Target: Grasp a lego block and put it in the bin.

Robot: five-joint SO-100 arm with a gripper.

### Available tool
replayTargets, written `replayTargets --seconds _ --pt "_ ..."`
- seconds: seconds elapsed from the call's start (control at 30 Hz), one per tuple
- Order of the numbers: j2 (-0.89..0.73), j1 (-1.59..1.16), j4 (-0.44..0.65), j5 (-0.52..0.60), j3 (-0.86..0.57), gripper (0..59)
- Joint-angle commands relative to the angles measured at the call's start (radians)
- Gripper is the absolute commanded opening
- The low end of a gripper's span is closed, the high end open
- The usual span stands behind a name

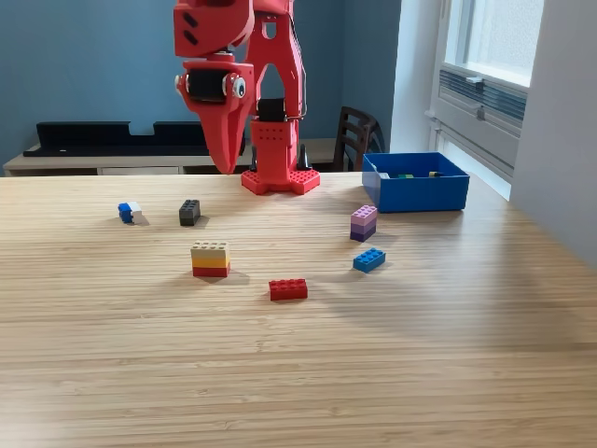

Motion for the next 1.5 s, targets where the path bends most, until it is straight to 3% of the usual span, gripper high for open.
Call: replayTargets --seconds 0.03,0.4,0.7,0.9,0.97,1.5 --pt "0.086 0.058 -0.021 -0.014 -0.003 0.1" --pt "0.086 0.16 -0.031 -0.037 0.061 0.1" --pt "0.086 0.249 -0.032 0.015 0.115 0.3" --pt "0.1 0.301 -0.086 0.028 0.252 14.9" --pt "0.101 0.325 -0.11 0.034 0.311 17.1" --pt "0.199 0.502 -0.133 0.012 0.462 18.0"
